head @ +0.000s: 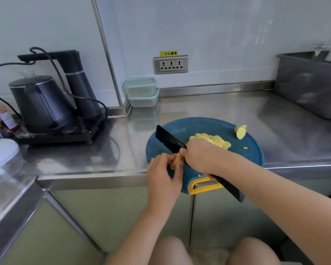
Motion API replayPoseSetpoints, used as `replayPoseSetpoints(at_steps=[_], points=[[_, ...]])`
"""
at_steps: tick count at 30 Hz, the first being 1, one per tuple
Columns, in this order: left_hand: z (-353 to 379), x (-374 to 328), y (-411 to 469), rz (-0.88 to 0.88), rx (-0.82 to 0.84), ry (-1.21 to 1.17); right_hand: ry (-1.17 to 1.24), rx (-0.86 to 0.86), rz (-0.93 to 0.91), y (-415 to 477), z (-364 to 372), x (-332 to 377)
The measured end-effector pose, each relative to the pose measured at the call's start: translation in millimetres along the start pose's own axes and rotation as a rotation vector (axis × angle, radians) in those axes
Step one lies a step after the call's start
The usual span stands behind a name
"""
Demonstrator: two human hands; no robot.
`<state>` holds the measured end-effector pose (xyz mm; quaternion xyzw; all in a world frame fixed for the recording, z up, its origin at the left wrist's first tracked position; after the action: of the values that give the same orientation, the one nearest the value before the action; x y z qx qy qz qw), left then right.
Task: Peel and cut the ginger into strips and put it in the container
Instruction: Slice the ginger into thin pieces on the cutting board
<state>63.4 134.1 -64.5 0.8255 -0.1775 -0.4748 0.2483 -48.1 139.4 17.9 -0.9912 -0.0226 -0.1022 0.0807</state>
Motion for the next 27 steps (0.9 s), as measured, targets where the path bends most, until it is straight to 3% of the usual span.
replayPoseSetpoints(at_steps=[5,14,16,20,27], points=[[-1,-3,0,-0.017,-0.009,-0.025,-0.436,0.210,0.036,-32,-4,7],[2,-1,-2,-0.014,-0.037,-0.025,-0.474,0.244,0.053,-20,9,9],[3,-1,-1,-0.026,-0.035,-0.028,-0.400,0.205,0.041,-4,14,10],[3,-2,-1,-0.029,-0.045,-0.028,0.048,0.030,0.093,8,13,2],[3,0,-3,0.018,-0.073,-0.023,0.278,-0.091,0.231,6,1,-30]])
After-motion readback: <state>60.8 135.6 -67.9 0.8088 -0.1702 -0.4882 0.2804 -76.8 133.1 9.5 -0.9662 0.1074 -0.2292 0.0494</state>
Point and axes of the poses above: each hand's wrist, its own y-axis towards the middle knuckle, its own z-axis out of the palm, x = y × z, the point moved 3 cm from there along y, towards the middle knuckle, and after that the axes turned 3 degrees about y, right-handed, at the moved point
